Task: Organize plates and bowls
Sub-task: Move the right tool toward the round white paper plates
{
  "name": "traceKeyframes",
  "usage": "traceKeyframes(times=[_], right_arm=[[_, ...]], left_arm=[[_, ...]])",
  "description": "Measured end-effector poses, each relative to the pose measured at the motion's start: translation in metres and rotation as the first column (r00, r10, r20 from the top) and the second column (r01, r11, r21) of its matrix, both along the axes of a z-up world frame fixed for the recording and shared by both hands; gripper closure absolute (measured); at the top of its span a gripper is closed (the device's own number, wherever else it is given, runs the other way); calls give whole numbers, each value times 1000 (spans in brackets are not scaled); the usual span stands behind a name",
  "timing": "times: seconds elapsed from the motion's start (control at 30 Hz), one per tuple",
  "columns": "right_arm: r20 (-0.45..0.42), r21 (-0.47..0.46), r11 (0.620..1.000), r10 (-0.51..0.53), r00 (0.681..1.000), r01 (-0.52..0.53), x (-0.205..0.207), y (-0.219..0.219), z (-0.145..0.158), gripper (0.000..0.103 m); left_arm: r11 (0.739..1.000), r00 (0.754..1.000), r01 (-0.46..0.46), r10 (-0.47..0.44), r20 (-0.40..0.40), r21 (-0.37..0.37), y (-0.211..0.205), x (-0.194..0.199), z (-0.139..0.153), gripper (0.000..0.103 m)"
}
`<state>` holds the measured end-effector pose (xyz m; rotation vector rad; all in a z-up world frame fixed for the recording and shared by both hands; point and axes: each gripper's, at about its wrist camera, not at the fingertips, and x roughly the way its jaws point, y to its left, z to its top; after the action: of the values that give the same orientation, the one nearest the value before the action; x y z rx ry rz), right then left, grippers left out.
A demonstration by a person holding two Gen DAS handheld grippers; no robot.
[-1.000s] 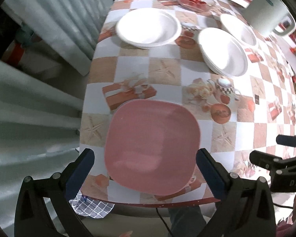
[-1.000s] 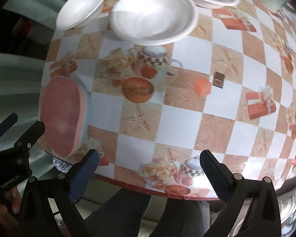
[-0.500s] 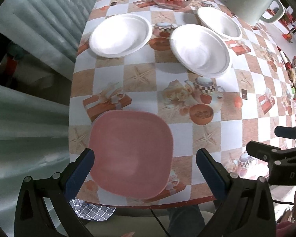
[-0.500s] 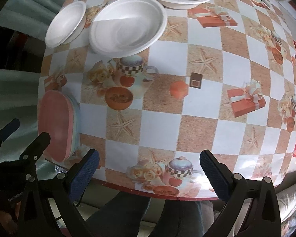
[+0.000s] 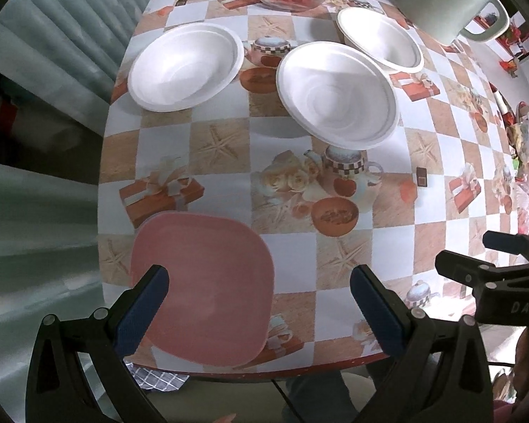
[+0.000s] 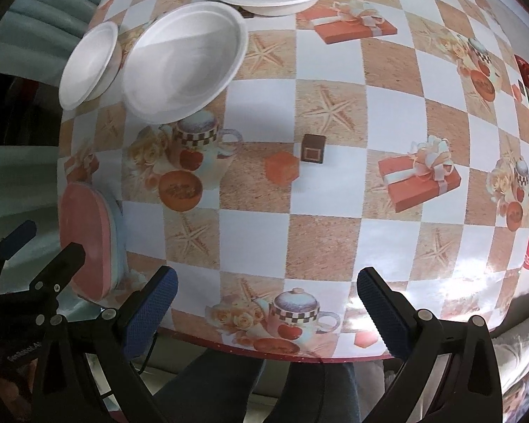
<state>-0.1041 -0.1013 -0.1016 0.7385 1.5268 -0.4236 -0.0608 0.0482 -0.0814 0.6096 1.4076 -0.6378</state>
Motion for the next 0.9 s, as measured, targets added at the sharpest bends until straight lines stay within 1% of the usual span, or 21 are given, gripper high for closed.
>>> traceKeyframes(times=[0.17, 0.3, 0.4, 0.57, 0.7, 0.9], right_arm=[[-7, -9, 1000, -9, 1000, 9, 0, -15, -3, 1], [-8, -17, 1000, -25, 1000, 25, 6, -31, -5, 1], [-1, -28, 999, -36, 999, 36, 15, -45, -6, 1], [21, -38, 997, -63, 998, 64, 39, -67, -9, 1], [39, -36, 996, -75, 996, 76, 59, -78, -16, 1], [50, -40, 995, -86, 995, 88, 84, -89, -27, 1]], left_arm=[[999, 998, -50, 50, -28, -10, -10, 8, -1, 0], [993, 992, -116, 115, -42, -19, -21, 23, -3, 0], [986, 984, -166, 164, -73, -22, -32, 36, -10, 0], [978, 973, -207, 205, -105, -9, -53, 50, -27, 0], [969, 966, -249, 248, -78, 5, -63, 60, -39, 0], [962, 961, -272, 272, -55, 13, -76, 73, -52, 1]])
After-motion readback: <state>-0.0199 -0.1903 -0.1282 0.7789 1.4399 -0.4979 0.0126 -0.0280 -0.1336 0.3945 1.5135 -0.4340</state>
